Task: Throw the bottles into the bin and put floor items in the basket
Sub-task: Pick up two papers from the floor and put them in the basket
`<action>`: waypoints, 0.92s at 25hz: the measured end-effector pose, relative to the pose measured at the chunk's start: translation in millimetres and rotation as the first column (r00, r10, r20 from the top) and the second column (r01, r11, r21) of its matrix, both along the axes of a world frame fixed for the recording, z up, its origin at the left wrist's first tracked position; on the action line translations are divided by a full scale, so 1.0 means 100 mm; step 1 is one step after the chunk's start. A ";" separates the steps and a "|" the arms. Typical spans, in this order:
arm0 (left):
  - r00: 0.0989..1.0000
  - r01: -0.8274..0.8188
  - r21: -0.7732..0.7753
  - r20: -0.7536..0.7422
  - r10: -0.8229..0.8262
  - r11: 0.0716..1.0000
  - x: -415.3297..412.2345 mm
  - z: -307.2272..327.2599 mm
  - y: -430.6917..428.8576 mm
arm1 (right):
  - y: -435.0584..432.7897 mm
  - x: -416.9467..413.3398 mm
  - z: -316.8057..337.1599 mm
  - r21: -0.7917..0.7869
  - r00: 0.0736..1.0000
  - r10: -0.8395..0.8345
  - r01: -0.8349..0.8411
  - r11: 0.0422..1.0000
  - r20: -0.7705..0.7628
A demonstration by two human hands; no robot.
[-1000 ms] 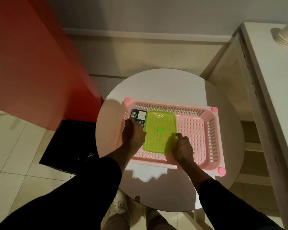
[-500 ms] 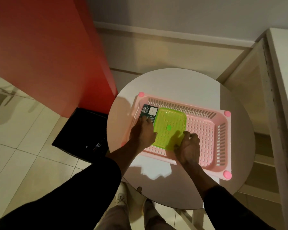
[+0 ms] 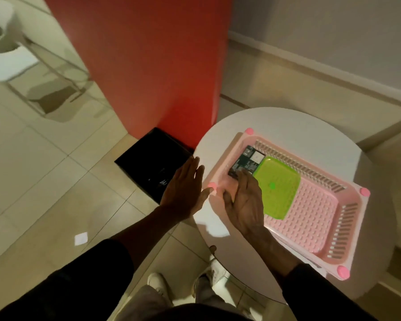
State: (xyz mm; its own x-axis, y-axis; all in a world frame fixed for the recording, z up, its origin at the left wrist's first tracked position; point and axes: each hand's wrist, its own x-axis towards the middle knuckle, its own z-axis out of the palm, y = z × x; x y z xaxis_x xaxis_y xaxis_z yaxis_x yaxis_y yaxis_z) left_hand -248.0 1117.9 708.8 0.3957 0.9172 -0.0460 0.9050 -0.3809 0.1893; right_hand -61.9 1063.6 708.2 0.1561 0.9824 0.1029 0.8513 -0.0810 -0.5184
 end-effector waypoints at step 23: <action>0.740 -0.664 -0.262 -0.095 0.666 0.700 -4.23 -0.82 -3.27 | -1.44 -3.94 -0.46 -0.298 0.632 0.763 -0.708 0.640 0.137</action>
